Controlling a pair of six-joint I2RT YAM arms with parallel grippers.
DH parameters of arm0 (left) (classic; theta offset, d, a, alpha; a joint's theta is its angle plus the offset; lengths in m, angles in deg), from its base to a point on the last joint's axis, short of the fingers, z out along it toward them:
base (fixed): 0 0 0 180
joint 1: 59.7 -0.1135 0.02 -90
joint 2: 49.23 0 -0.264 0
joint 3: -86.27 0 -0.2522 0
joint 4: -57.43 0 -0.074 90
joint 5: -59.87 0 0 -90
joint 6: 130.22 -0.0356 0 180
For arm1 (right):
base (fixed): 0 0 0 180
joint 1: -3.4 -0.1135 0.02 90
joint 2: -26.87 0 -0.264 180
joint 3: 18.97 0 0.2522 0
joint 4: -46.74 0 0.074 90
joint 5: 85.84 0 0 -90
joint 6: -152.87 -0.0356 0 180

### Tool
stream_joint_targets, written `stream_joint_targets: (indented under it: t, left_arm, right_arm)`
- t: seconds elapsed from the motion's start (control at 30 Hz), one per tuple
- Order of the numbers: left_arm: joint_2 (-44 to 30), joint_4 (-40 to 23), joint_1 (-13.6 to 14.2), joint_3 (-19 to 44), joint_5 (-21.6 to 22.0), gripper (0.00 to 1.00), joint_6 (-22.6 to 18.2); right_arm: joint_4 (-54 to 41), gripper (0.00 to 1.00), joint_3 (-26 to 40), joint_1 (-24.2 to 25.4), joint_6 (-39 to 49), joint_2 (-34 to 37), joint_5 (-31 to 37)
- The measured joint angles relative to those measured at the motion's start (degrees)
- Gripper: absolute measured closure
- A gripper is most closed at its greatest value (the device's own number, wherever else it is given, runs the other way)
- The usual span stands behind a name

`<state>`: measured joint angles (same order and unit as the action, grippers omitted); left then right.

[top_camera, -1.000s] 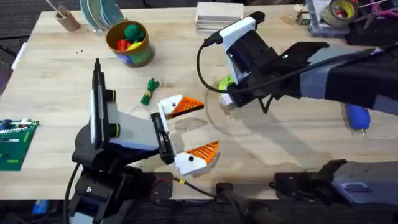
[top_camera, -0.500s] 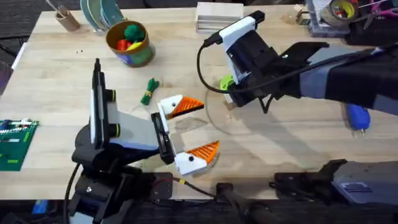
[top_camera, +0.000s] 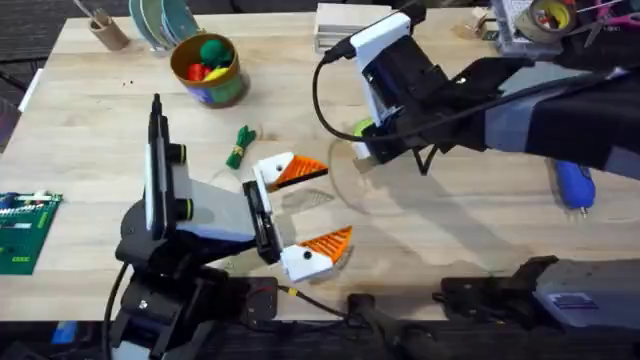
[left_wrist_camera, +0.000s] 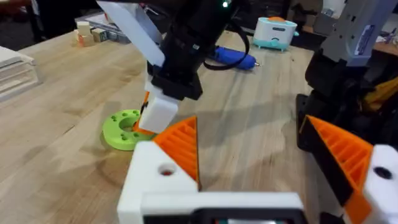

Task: Pick up the gripper from the table and insert it into the empty holder that is missing its gripper. Then pick up a screw, insert it into the mounting hole, and use the screwdriver to tighten it. Finally, clean up the table by picking up the vegetable and placing it into the bucket.

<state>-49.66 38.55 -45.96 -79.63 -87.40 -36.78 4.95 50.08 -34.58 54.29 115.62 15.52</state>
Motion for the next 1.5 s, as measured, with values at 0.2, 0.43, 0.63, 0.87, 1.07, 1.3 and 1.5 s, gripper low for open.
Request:
stream_joint_targets:
  t: [0.2,0.43,0.63,0.87,1.07,1.3,1.5]
  left_arm:
    - [0.0,0.0,0.0,0.0,0.0,0.008,0.0]
    - [0.0,0.0,0.0,0.0,0.0,0.009,0.0]
    - [0.0,0.0,0.0,0.0,0.0,0.008,0.0]
    - [0.0,0.0,0.0,0.0,0.0,0.007,0.0]
    - [0.0,0.0,0.0,0.0,0.0,0.008,0.0]
    - [0.0,0.0,0.0,0.0,0.0,0.008,0.0]
    - [0.0,0.0,0.0,0.0,0.0,0.008,0.0]
  right_arm:
    - [0.0,0.562,0.0,0.0,0.0,0.0,0.0]
    - [-0.3,0.562,0.0,0.0,0.0,0.0,0.0]
    - [-0.3,0.562,0.0,0.0,0.0,0.0,0.0]
    - [-0.3,0.578,0.1,0.0,-0.2,1.8,0.0]
    - [-0.3,0.614,0.1,0.0,-0.5,2.1,0.0]
    - [-0.2,0.76,0.1,0.0,-0.6,2.1,0.2]
    - [-0.3,0.767,0.1,0.0,-0.6,2.1,0.2]
